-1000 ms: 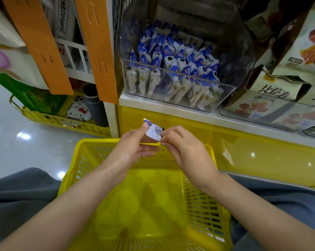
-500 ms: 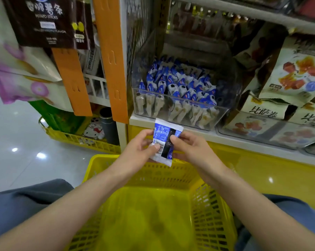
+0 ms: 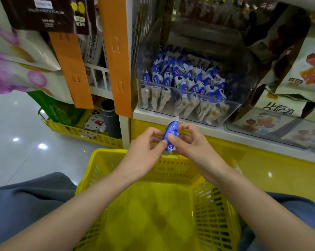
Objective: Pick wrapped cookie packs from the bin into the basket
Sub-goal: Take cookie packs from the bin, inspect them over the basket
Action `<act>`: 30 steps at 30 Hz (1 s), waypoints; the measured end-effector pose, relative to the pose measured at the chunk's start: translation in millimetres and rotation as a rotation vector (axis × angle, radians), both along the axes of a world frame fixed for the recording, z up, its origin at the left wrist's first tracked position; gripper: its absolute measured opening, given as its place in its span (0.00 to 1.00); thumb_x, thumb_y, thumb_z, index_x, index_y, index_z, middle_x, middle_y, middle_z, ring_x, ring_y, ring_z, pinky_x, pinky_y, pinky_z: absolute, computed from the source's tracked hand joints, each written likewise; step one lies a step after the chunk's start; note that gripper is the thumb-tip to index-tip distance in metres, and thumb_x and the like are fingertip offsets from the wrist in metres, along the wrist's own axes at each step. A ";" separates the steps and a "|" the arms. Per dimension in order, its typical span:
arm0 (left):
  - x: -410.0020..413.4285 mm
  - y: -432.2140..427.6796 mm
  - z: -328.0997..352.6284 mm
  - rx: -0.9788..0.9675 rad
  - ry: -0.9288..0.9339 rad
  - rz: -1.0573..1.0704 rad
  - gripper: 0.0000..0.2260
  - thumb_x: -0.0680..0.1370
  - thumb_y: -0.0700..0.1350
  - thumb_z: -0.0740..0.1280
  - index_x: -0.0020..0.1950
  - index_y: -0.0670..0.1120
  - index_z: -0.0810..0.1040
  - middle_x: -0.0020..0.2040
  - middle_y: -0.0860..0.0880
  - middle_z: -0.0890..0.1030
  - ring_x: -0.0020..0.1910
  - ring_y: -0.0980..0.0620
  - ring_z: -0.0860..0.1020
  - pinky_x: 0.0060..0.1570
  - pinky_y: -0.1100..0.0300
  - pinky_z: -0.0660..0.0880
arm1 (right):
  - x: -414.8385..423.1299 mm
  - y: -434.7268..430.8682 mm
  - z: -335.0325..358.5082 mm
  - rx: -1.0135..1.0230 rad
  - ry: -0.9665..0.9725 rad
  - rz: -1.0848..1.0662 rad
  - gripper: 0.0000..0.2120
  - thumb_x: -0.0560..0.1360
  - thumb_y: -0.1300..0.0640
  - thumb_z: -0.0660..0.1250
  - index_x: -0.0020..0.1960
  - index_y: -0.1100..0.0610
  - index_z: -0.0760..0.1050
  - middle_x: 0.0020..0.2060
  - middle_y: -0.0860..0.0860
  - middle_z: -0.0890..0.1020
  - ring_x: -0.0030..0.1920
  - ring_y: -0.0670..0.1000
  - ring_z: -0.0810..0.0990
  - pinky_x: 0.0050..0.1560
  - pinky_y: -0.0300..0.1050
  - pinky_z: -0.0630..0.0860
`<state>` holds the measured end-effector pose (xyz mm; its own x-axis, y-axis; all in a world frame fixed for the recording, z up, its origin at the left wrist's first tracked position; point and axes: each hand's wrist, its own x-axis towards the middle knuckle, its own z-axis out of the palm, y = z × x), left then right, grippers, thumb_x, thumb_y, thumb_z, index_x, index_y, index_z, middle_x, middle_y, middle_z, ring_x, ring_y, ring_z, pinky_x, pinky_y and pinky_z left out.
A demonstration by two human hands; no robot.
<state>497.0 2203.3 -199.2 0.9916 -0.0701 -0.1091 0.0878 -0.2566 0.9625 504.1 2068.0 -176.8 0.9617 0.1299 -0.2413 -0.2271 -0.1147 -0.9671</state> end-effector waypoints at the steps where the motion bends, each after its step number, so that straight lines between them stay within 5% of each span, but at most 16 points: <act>1: -0.2 -0.6 -2.1 0.025 -0.001 -0.004 0.09 0.77 0.40 0.64 0.44 0.54 0.71 0.44 0.47 0.80 0.45 0.43 0.80 0.48 0.42 0.77 | -0.2 0.5 -1.1 -0.012 -0.018 0.001 0.11 0.74 0.61 0.67 0.54 0.56 0.68 0.50 0.59 0.80 0.45 0.50 0.78 0.44 0.39 0.75; 8: -0.5 2.2 -9.6 0.302 -0.099 -0.037 0.08 0.80 0.44 0.57 0.58 0.46 0.70 0.46 0.40 0.79 0.45 0.43 0.79 0.46 0.48 0.78 | -1.3 8.6 -14.3 -0.098 -0.118 0.010 0.12 0.73 0.64 0.68 0.50 0.53 0.68 0.50 0.55 0.79 0.46 0.49 0.79 0.43 0.33 0.75; 11: 1.0 5.5 -5.8 0.376 -0.160 -0.022 0.07 0.81 0.44 0.56 0.53 0.44 0.72 0.42 0.43 0.79 0.40 0.46 0.77 0.40 0.56 0.74 | -2.8 8.8 -17.2 -0.076 -0.112 0.046 0.13 0.73 0.63 0.68 0.48 0.50 0.67 0.48 0.52 0.79 0.38 0.41 0.80 0.40 0.31 0.76; 17: -0.7 7.9 -3.9 0.444 -0.164 -0.048 0.08 0.81 0.45 0.54 0.46 0.46 0.69 0.37 0.46 0.75 0.36 0.50 0.75 0.41 0.49 0.76 | -5.4 5.3 -22.1 -0.146 -0.134 0.093 0.14 0.71 0.63 0.70 0.48 0.48 0.68 0.50 0.50 0.79 0.44 0.46 0.80 0.44 0.40 0.79; 24: 4.7 7.6 -5.7 0.319 -0.065 -0.019 0.12 0.81 0.41 0.54 0.48 0.39 0.75 0.43 0.39 0.80 0.40 0.40 0.80 0.43 0.44 0.77 | -9.1 9.1 -22.3 -0.066 -0.147 0.098 0.13 0.72 0.64 0.69 0.51 0.55 0.68 0.48 0.50 0.77 0.40 0.35 0.77 0.32 0.31 0.74; 30: 7.8 5.1 -2.3 -0.089 0.195 0.046 0.14 0.80 0.36 0.52 0.46 0.40 0.76 0.37 0.44 0.80 0.28 0.55 0.79 0.30 0.59 0.79 | -6.9 5.5 -19.5 -0.017 -0.118 0.052 0.16 0.70 0.63 0.71 0.53 0.53 0.68 0.51 0.48 0.77 0.43 0.46 0.78 0.32 0.36 0.76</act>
